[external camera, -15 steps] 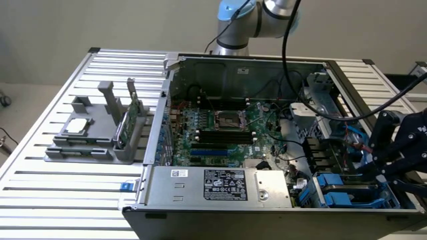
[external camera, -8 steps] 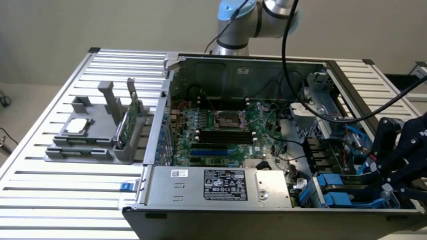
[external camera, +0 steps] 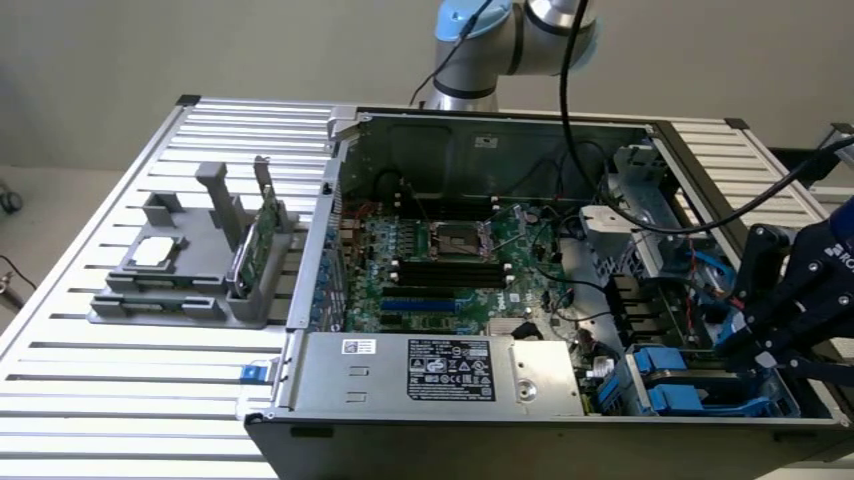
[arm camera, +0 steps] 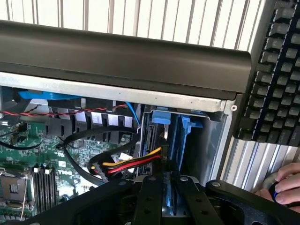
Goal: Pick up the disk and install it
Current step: 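Insert the first disk wire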
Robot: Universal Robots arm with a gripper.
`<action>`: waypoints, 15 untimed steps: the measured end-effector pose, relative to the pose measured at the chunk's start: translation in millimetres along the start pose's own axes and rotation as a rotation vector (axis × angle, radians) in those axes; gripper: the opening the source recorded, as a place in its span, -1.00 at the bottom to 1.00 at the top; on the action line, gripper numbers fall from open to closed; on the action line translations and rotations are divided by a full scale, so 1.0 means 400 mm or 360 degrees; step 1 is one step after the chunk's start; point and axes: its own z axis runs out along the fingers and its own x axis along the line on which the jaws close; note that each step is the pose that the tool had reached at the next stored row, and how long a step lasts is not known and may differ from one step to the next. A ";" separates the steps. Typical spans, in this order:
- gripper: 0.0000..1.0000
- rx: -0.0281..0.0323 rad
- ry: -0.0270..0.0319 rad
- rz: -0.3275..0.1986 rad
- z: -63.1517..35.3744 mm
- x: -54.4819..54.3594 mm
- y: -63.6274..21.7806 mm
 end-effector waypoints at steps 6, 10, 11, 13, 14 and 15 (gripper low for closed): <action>-0.66 0.00020 -0.00168 0.0014 0.001 0.020 0.004; -0.66 0.00036 -0.00305 0.0029 0.001 0.028 0.008; -0.66 0.00041 -0.00333 0.0037 0.001 0.028 0.009; -0.66 0.00052 -0.00427 0.0052 0.000 0.029 0.011; -0.66 0.00061 -0.00506 0.0058 0.001 0.030 0.012; -0.66 0.00069 -0.00588 0.0062 0.001 0.032 0.012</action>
